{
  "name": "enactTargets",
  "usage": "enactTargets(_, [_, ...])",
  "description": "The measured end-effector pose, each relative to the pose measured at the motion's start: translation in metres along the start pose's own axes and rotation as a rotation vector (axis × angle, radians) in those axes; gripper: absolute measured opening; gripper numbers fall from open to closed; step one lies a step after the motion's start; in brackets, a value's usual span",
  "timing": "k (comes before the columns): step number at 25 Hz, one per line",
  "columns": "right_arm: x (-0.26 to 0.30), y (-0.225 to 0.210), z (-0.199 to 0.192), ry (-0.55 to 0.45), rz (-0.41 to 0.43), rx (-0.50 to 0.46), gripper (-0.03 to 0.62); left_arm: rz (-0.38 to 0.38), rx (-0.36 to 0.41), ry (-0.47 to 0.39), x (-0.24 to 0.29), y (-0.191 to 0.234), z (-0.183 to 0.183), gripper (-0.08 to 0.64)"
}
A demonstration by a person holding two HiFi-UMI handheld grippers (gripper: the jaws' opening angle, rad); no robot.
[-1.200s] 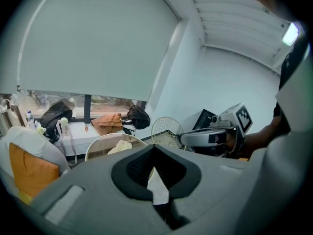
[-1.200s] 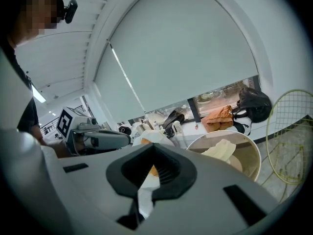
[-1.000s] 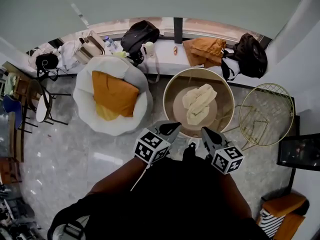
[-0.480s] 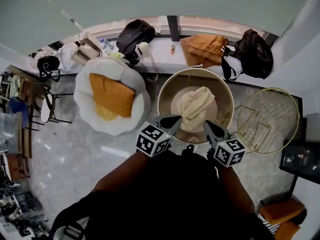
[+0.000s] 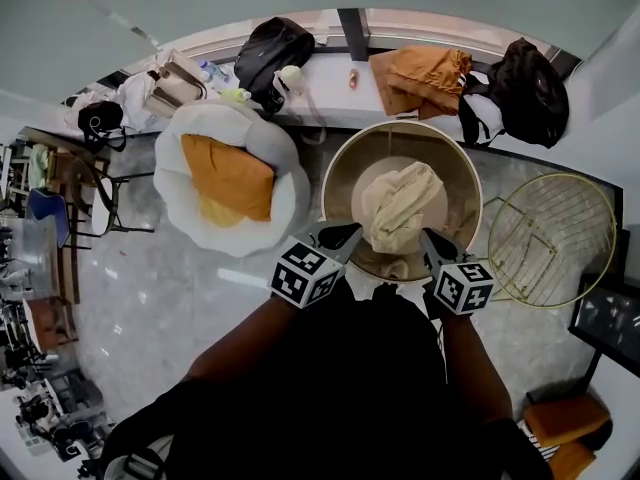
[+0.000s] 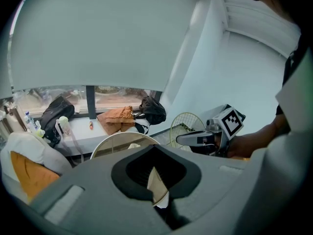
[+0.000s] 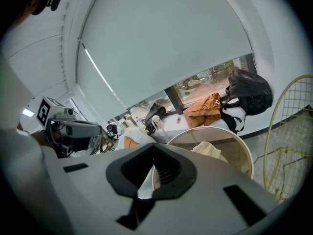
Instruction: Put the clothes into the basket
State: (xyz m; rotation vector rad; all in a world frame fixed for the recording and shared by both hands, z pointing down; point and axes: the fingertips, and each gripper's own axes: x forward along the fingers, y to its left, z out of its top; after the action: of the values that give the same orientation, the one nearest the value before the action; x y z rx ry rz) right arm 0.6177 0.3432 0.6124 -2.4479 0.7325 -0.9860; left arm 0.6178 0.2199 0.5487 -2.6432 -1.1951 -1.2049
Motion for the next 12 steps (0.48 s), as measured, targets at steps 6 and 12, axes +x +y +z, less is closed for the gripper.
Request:
enactTargets(6, [0.041,-0.02,-0.001,0.016,-0.089,0.063,0.015,-0.061,0.043,0.047,0.017,0.041,0.008,0.0])
enactTargets(12, [0.106,-0.064,-0.007,0.043,-0.232,0.131,0.015,-0.122,0.107,0.113,0.054,0.096,0.008,0.0])
